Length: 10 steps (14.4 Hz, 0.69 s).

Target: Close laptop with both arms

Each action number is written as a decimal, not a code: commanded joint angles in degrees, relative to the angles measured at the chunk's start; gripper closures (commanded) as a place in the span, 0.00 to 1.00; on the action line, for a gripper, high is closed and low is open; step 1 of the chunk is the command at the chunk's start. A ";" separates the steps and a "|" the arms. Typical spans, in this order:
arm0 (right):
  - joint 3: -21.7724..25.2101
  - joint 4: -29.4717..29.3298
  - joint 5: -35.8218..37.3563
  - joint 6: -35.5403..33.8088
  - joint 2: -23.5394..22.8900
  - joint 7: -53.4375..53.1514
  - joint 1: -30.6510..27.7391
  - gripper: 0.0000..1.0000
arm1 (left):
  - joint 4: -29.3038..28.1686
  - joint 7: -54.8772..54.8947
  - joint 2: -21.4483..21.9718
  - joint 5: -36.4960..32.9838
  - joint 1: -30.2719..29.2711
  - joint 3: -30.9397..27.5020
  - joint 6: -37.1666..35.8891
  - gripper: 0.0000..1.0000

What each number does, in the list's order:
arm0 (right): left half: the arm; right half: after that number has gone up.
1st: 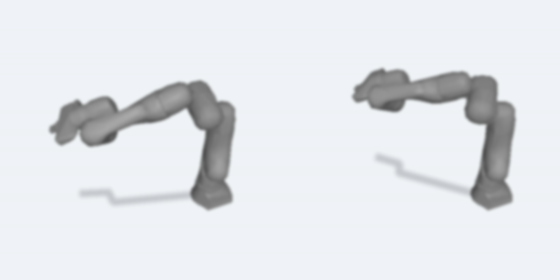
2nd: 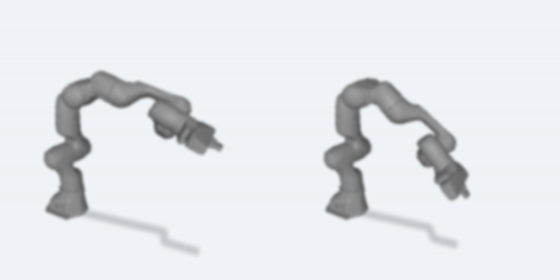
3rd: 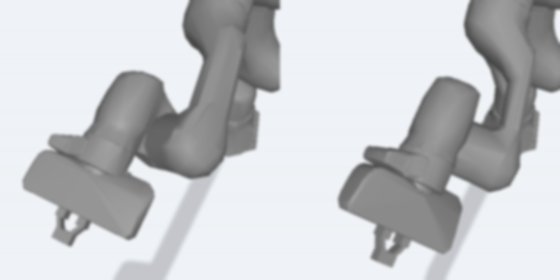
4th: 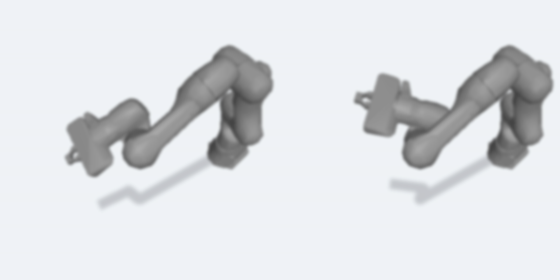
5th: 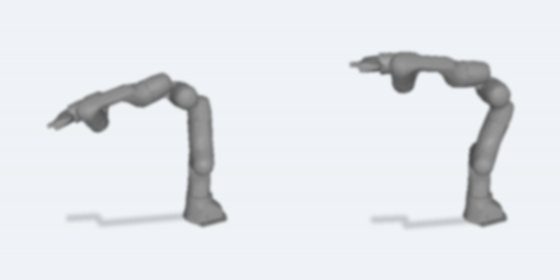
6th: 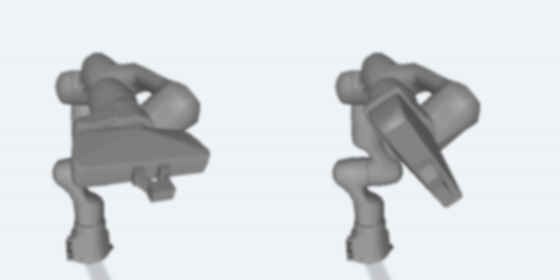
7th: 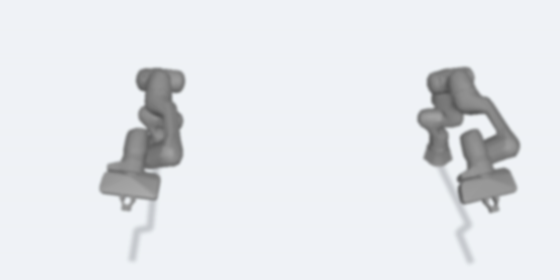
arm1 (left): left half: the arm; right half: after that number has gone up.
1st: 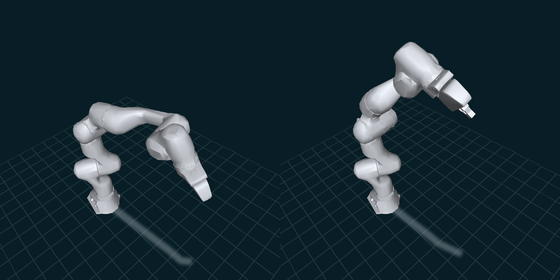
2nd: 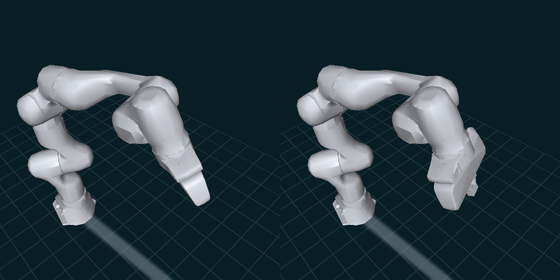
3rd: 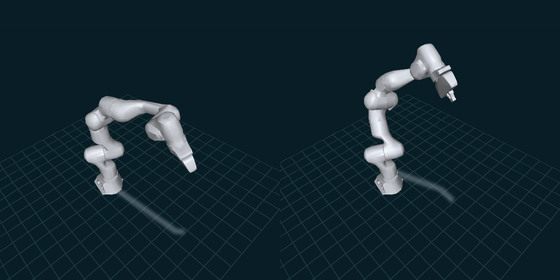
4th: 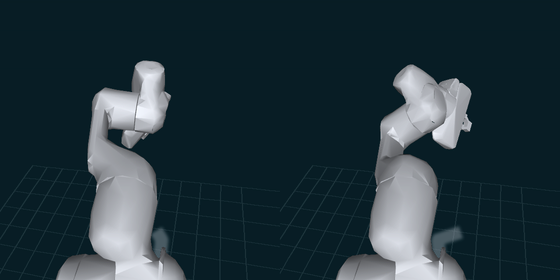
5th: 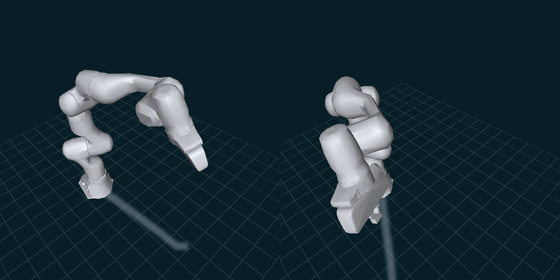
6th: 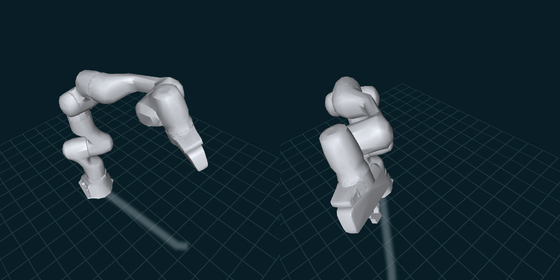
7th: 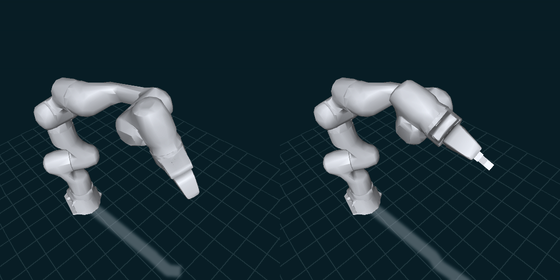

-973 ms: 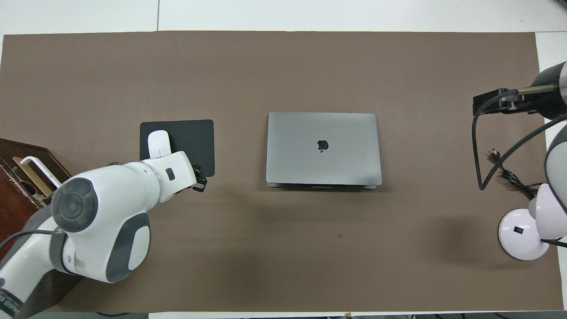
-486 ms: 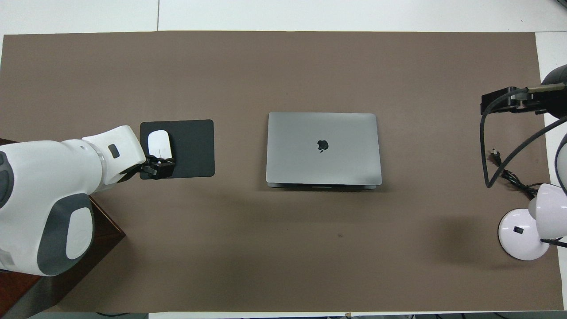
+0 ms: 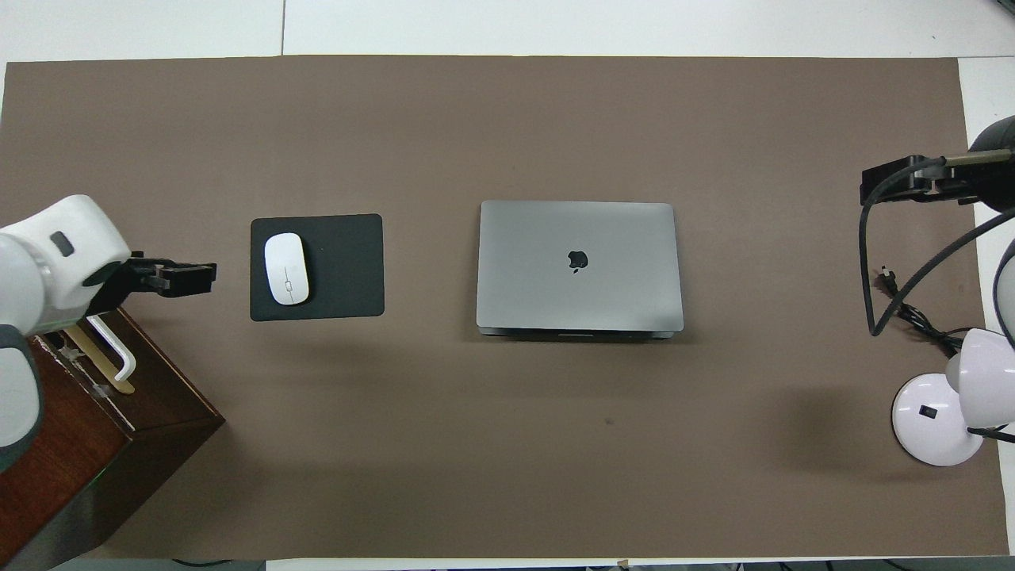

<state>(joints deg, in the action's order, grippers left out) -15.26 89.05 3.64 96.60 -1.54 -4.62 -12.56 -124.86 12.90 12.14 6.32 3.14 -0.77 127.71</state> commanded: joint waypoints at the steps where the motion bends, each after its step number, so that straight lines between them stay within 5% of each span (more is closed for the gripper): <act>1: -0.30 0.95 -0.39 1.14 0.84 1.10 -0.89 0.00 | 2.60 -0.50 0.25 -0.96 -3.05 0.59 -1.94 0.00; 3: -0.30 0.95 -0.47 1.05 0.84 1.02 -0.89 0.00 | 5.75 -1.90 -0.28 -0.96 -5.41 0.68 -4.56 0.00; 10: -0.30 0.95 -0.47 1.14 0.93 1.02 -0.80 0.00 | 29.74 -3.49 -8.97 -3.77 -6.13 0.59 -31.44 0.00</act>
<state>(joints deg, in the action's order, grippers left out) -15.26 89.04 3.64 96.63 -1.51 -4.62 -12.56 -103.40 10.82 7.90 4.29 -2.46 -0.76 103.16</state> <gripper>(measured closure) 0.000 0.000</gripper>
